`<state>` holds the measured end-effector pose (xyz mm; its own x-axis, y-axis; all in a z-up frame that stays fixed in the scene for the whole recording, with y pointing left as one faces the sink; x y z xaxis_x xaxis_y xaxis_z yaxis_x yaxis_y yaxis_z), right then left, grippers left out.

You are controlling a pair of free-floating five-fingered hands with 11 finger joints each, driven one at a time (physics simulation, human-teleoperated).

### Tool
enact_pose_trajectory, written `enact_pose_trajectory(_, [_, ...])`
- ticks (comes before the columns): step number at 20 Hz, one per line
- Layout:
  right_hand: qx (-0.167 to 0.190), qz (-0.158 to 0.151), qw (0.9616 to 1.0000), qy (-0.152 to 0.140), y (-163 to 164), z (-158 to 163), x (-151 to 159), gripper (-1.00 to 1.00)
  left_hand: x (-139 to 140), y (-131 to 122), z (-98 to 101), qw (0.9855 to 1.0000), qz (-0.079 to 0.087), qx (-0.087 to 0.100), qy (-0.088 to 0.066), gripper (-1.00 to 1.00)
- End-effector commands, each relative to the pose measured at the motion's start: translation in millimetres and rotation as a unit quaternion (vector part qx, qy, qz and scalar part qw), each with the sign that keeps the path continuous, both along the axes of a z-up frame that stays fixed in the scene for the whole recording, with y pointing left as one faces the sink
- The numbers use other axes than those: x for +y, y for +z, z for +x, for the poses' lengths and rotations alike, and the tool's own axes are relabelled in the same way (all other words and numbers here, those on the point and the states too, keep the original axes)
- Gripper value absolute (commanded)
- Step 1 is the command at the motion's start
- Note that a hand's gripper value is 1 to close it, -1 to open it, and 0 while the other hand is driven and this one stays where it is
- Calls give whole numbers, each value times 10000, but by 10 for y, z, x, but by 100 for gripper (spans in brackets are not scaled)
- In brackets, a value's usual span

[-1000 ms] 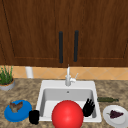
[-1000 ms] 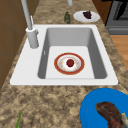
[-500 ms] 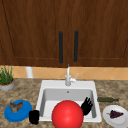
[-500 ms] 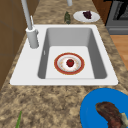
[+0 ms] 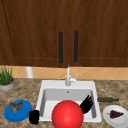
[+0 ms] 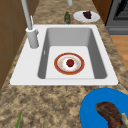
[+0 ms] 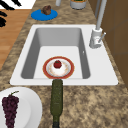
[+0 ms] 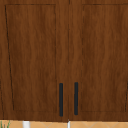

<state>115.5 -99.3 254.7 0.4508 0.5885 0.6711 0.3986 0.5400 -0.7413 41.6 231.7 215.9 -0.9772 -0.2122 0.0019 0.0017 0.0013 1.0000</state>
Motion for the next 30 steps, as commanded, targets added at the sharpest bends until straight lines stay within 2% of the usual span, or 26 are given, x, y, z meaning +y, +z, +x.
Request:
enact_pose_trajectory(1, [-274,404,9982,-355,121,27,11,-100,0,0,0,10000,0,0,0,0])
enact_pose_trajectory(7, [-274,633,9955,-645,294,92,27,-100,0,0,0,10000,0,0,0,0])
enact_pose_trajectory(13, [-461,1079,9889,-912,357,60,136,-100,0,0,0,10000,0,0,0,0])
enact_pose_trajectory(14, [-409,1170,9882,-897,357,64,175,-100,0,0,0,10000,0,0,0,0])
enact_pose_trajectory(16, [-281,1098,9901,-831,421,61,322,-100,0,0,0,10000,0,0,0,0])
enact_pose_trajectory(19, [32,1097,9912,-735,490,74,373,-100,0,0,0,10000,0,0,0,0])
enact_pose_trajectory(24, [105,1388,9879,-686,592,66,563,-100,0,0,0,10000,0,0,0,0])
enact_pose_trajectory(30, [70,1605,9854,-572,954,26,690,-100,0,0,0,10000,0,0,0,0])
